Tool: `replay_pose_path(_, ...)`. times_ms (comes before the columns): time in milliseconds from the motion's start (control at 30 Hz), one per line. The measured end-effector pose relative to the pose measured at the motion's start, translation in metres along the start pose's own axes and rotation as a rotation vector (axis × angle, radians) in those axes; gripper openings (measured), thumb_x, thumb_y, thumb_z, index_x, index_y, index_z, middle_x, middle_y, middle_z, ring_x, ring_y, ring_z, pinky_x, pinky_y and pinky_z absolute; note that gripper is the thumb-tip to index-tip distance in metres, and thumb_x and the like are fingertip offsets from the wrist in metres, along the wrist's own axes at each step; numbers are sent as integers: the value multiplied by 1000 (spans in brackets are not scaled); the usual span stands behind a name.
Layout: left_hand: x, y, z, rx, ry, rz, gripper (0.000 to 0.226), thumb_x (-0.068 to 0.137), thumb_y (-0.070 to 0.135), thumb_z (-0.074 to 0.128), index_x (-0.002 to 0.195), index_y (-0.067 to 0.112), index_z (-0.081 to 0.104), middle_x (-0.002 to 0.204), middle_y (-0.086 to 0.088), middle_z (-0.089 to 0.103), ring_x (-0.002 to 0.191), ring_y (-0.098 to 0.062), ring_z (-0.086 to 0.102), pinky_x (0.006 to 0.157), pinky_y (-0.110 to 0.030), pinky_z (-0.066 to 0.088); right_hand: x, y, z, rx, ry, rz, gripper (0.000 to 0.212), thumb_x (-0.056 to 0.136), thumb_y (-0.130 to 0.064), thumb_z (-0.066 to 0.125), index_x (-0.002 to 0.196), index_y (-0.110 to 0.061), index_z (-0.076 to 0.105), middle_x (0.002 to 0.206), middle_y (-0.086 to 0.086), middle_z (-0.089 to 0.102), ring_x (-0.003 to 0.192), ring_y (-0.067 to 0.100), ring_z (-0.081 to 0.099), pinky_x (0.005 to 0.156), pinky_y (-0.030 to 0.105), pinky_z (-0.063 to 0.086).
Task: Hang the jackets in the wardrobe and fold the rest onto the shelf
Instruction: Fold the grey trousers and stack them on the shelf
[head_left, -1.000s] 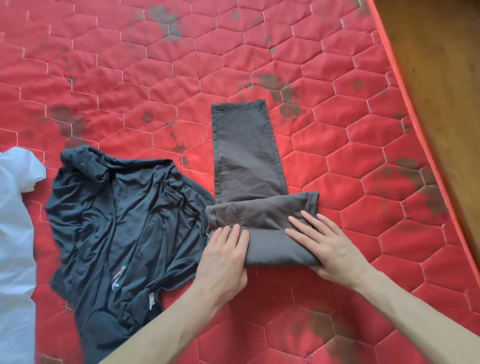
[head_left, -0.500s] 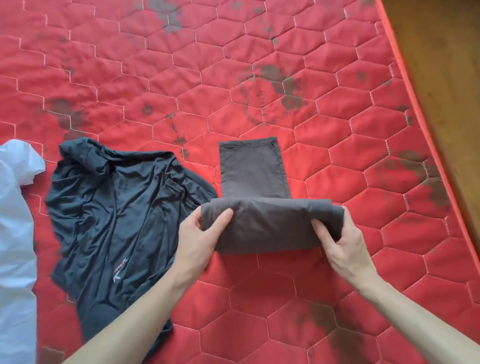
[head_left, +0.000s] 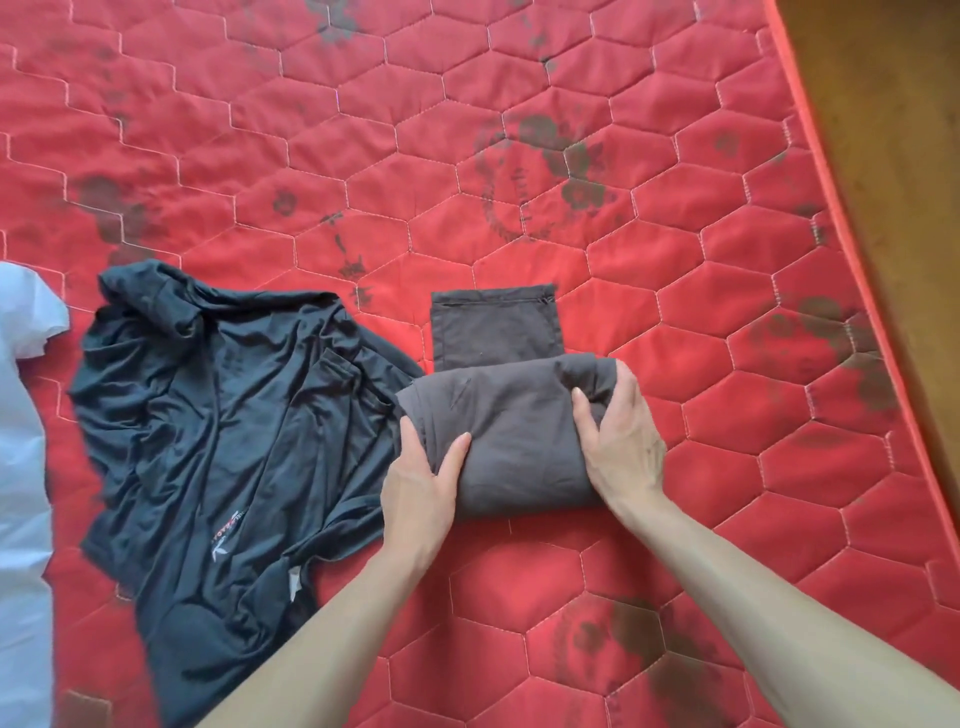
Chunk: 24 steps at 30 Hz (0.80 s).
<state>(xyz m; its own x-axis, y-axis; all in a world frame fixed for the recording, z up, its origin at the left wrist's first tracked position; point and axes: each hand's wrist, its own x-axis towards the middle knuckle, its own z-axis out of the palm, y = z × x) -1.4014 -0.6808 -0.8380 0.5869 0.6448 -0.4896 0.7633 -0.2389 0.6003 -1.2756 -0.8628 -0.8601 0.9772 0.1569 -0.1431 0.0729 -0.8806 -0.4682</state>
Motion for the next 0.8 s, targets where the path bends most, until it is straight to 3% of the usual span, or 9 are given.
replay_pose_path(100, 1, 5, 6, 147, 49, 59, 79, 100, 51, 61, 155, 1, 35, 107, -30, 70, 105, -47, 65, 90, -52, 50, -8, 3, -1, -235, 130, -242, 68, 101, -25, 61, 161, -11, 33, 156, 16, 44, 144, 34, 44, 111, 49, 44)
replay_pose_path(200, 6, 5, 7, 213, 75, 104, 74, 101, 50, 61, 153, 0, 41, 107, -29, 71, 104, -47, 66, 86, -50, 49, -16, 16, 0, -329, 25, -539, 56, 105, -25, 46, 161, -18, 37, 169, 9, 30, 157, 29, 25, 120, 53, 34)
replay_pose_path(333, 12, 0, 8, 245, 79, 137, 79, 100, 54, 59, 153, 1, 36, 103, -27, 72, 100, -45, 68, 81, -47, 50, -33, 30, 2, -298, -154, -483, 62, 107, -46, 35, 164, -21, 29, 173, 4, 18, 160, 25, 14, 124, 52, 27)
replay_pose_path(400, 8, 1, 9, 248, 127, 179, 81, 97, 53, 63, 152, 5, 28, 118, -25, 67, 102, -45, 68, 79, -49, 53, -35, 31, 2, -337, -162, -460, 65, 106, -50, 33, 165, -21, 25, 173, 3, 15, 161, 24, 12, 126, 53, 24)
replay_pose_path(467, 2, -1, 9, 249, 224, 260, 87, 93, 46, 71, 156, 8, 25, 133, -20, 52, 112, -43, 60, 86, -52, 53, -34, 30, 2, -386, -164, -463, 67, 106, -53, 31, 165, -22, 22, 174, 4, 12, 161, 23, 10, 126, 54, 22)
replay_pose_path(567, 2, -11, 4, 499, 382, 609, 82, 92, 36, 71, 159, 8, 33, 142, -20, 44, 132, -39, 47, 113, -52, 39, -33, 34, 1, -423, -154, -507, 70, 106, -56, 31, 166, -20, 20, 174, 7, 11, 161, 25, 9, 127, 55, 19)
replay_pose_path(667, 10, -21, -1, 659, 207, 910, 69, 99, 29, 60, 160, 10, 37, 164, -19, 33, 156, -35, 27, 127, -55, 23, -31, 40, -2, -459, -170, -594, 74, 105, -60, 32, 166, -20, 19, 174, 10, 8, 161, 27, 8, 128, 54, 16)
replay_pose_path(800, 13, -28, -9, 659, -56, 909, 76, 101, 45, 53, 165, 13, 27, 173, -16, 14, 161, -30, 10, 127, -52, 24, -25, 48, -6, -445, -217, -723, 88, 101, -72, 35, 166, -17, 15, 174, 15, 3, 161, 30, 4, 127, 55, 18)
